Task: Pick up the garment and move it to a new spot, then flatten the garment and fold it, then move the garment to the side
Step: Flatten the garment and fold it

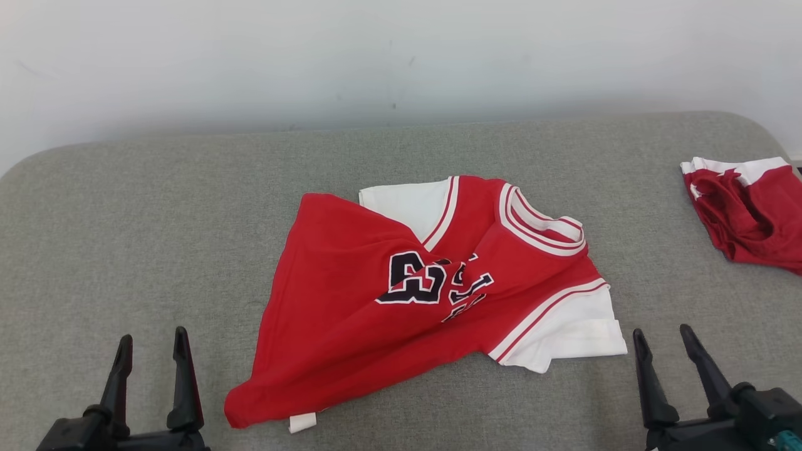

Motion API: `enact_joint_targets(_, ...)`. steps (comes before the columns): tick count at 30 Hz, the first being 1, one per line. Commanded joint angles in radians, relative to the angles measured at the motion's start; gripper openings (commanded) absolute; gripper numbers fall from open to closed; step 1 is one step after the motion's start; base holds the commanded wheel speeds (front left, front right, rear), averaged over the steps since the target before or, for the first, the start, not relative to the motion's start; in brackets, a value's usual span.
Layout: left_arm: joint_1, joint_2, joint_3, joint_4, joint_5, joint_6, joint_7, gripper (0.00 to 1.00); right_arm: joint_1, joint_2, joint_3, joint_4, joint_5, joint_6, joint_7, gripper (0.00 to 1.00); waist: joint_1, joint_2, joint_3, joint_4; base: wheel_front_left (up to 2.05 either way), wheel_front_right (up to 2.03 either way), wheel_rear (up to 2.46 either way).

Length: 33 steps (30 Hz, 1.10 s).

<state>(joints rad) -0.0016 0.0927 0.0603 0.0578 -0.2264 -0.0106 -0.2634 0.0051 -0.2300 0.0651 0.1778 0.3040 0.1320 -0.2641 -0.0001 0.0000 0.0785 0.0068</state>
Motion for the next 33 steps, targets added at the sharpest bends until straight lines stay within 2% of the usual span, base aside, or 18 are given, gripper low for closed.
enact_joint_targets(1, 0.013, -0.005, 0.007, -0.001, 0.011, -0.008, -0.001, 1.00, 0.004, -0.007, 0.008, 0.008, 0.006, -0.003, 0.000, 1.00, 0.0001, 0.0000, -0.001, 0.001, 0.00, 0.00, 0.00)
enact_joint_targets(8, -0.012, -0.026, 0.019, 0.004, 0.036, -0.040, -0.001, 1.00, -0.053, -0.038, 0.120, 0.104, 0.046, -0.003, 0.000, 1.00, 0.0001, 0.0000, 0.003, 0.030, 0.00, 0.00, 0.00)
enact_joint_targets(21, -0.033, -0.040, 0.023, 0.021, 0.050, -0.065, -0.001, 1.00, -0.218, -0.002, 0.240, 0.420, 0.132, -0.003, 0.013, 1.00, 0.0001, 0.0000, 0.034, 0.104, 0.00, 0.00, 0.00)
enact_joint_targets(22, -0.035, -0.041, 0.023, 0.022, 0.051, -0.066, -0.001, 1.00, -0.231, 0.003, 0.247, 0.436, 0.140, -0.003, 0.011, 0.88, 0.0001, 0.0000, 0.036, 0.107, 0.00, 0.00, 0.00)
enact_joint_targets(23, -0.035, -0.042, 0.023, 0.022, 0.051, -0.066, -0.001, 1.00, -0.238, 0.012, 0.252, 0.453, 0.155, -0.003, 0.010, 0.24, 0.0001, 0.0000, 0.036, 0.109, 0.00, 0.00, 0.00)
enact_joint_targets(24, -0.034, -0.042, 0.023, 0.023, 0.052, -0.066, -0.001, 1.00, -0.242, 0.017, 0.258, 0.472, 0.170, -0.003, 0.014, 0.00, 0.0001, 0.0000, 0.039, 0.110, 0.00, 0.00, 0.00)
enact_joint_targets(29, -0.037, -0.042, 0.012, 0.025, 0.038, -0.058, -0.001, 1.00, -0.252, 0.018, 0.254, 0.451, 0.210, -0.003, 0.000, 0.00, 0.0001, 0.0000, 0.047, 0.109, 0.00, 0.00, 0.00)
enact_joint_targets(33, -0.035, -0.042, 0.002, 0.029, 0.025, -0.051, -0.001, 1.00, -0.169, 0.029, 0.216, 0.330, 0.252, -0.003, -0.001, 0.00, 0.0001, 0.0000, 0.045, 0.101, 0.00, 0.00, 0.00)
